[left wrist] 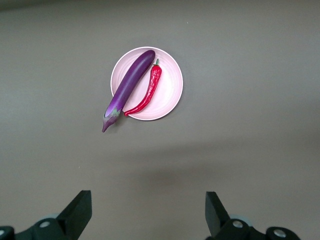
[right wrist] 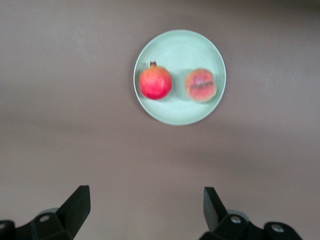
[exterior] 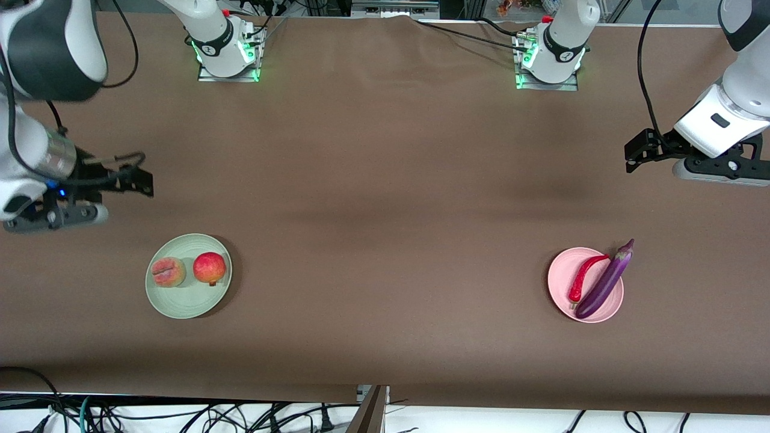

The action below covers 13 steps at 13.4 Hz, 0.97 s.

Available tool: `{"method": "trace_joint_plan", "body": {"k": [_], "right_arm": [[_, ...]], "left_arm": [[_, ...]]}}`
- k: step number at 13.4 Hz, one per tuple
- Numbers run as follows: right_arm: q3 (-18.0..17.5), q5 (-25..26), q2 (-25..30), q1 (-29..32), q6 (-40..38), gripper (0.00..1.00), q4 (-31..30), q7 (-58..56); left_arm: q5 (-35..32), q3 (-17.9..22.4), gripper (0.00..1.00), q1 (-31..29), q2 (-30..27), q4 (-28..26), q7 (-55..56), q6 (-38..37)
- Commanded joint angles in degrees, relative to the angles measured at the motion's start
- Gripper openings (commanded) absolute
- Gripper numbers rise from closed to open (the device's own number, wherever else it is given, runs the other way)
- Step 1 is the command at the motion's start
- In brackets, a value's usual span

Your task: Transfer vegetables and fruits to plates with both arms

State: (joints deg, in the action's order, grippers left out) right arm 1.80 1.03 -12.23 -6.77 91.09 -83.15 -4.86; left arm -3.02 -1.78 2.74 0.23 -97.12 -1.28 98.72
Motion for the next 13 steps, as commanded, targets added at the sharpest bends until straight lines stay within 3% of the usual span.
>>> {"method": "trace_joint_plan", "body": {"k": [1,6,13], "right_arm": [[-2.8,0.4,8.5,4.4,1.8,1.00,-7.5,-1.0],[-3.4,1.0,11.2,5.6,-2.6,1.00,-8.2,-0.6],[-3.1,1.2,8.3,5.2,-3.4,1.00,-4.9,-0.6]], "left_arm": [[0.8,0.6,1.00,0.2,-0.6,0.3,-1.3,-0.8],[0.8,0.6,1.00,0.2,-0.7,0.3,-1.4,-0.9],[0.8,0.6,1.00,0.2,-0.7,0.2,-1.4,-0.9]]}}
